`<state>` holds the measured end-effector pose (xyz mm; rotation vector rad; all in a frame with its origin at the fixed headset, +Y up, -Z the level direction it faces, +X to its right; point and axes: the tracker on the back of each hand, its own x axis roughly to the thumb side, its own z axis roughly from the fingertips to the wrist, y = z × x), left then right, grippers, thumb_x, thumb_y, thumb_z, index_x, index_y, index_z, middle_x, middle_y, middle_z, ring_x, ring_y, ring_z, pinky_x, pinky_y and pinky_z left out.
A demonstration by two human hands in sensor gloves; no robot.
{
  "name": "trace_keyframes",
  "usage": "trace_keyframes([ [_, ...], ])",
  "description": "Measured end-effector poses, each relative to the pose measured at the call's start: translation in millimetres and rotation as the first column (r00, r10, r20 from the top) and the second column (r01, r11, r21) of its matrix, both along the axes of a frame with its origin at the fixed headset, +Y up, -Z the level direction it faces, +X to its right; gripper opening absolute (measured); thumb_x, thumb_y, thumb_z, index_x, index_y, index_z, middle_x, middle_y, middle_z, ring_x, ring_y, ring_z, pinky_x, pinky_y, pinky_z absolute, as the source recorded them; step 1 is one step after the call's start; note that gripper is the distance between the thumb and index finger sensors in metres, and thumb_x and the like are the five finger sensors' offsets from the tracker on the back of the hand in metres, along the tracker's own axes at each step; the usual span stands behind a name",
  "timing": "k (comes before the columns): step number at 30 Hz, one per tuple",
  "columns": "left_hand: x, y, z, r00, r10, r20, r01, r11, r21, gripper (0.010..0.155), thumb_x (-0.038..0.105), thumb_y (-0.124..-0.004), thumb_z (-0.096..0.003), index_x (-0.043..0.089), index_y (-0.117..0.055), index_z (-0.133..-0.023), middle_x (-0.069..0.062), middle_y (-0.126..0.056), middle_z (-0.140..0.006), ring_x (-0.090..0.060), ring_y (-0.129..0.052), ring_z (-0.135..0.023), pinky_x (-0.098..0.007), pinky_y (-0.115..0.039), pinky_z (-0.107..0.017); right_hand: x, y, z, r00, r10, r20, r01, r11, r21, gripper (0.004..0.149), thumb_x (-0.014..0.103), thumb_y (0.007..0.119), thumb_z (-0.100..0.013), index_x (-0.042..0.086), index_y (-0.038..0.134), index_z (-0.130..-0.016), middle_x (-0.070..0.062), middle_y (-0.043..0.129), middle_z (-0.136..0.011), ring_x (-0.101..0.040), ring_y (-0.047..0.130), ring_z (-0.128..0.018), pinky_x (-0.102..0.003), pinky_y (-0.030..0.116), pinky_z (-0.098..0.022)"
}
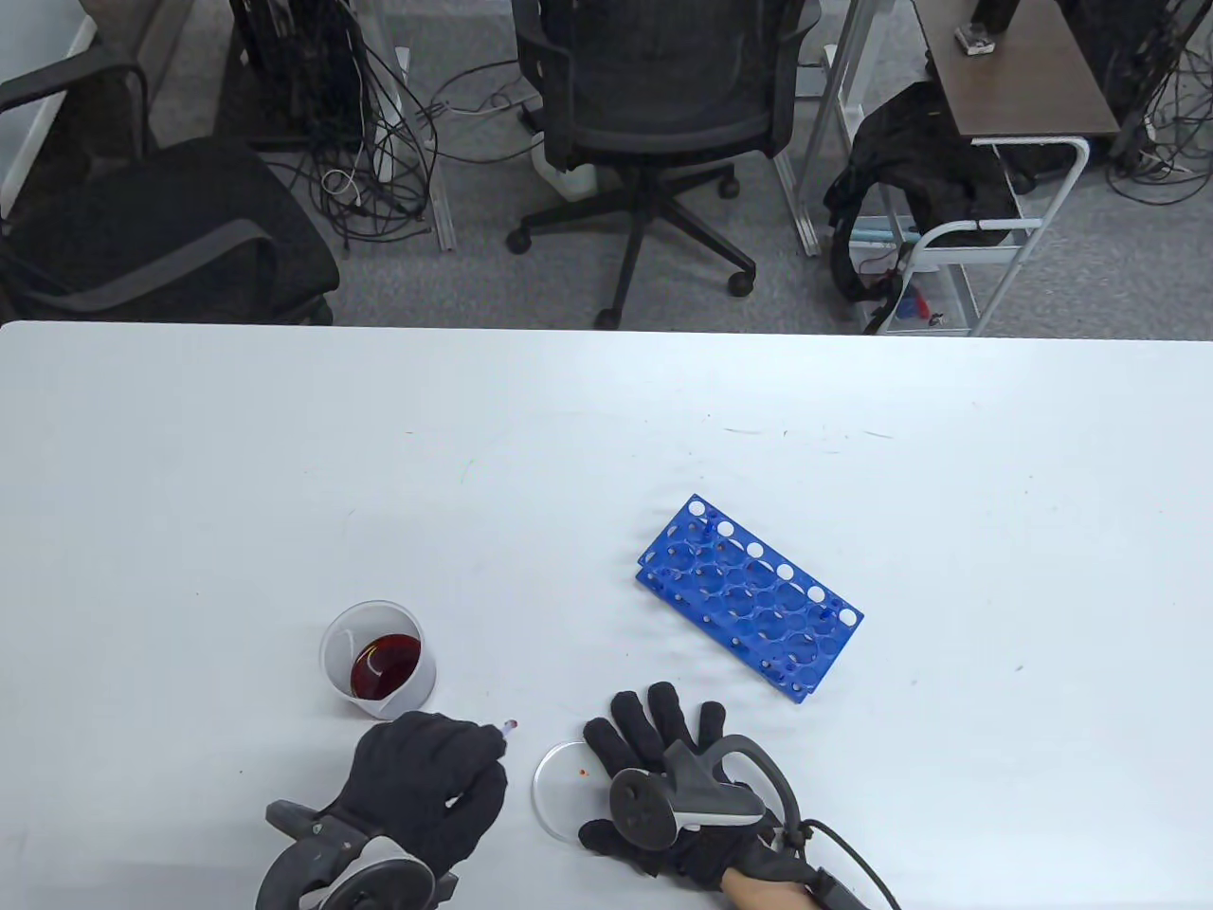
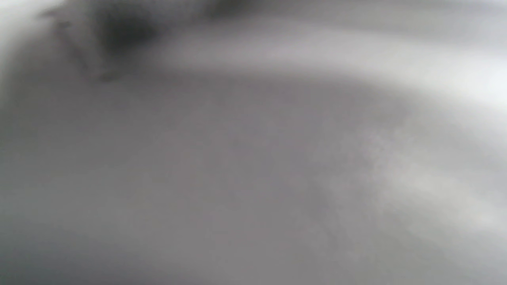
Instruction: Dip glass rod and spread liquid on culture dish
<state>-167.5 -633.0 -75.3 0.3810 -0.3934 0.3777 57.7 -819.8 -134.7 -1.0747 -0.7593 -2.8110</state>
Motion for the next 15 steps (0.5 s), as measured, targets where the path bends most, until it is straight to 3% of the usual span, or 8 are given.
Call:
trace_keyframes([
  [5,22,-11,-1,0.994,-0.063,0.094,0.072,0.994,-0.086,0.034,0.048,-0.092,-0.0434,0.027,-0.099,-0.069,0.004,-0.107,-0.063,-0.028,-0.109,-0.056,-0.041,-0.092,-0.049,0,0,0,1.0,0.0,0.0,0.0,1.0,0.0,0.095,0.073,0.03,-0.054,0.01,-0.015,-0.108,-0.028,-0.014,-0.112,-0.061,-0.007,-0.096,-0.087,0.014,-0.059],
  [15,42,-34,-12,0.979,-0.121,0.167,0.154,0.968,-0.201,0.035,0.048,-0.093,-0.0431,0.027,-0.099,-0.07,0.004,-0.108,-0.066,-0.028,-0.109,-0.059,-0.041,-0.093,-0.049,0,0,0,1.0,0.0,0.0,0.0,1.0,0.0,0.095,0.073,0.03,-0.054,0.01,-0.015,-0.109,-0.028,-0.013,-0.112,-0.061,-0.007,-0.096,-0.087,0.014,-0.059],
])
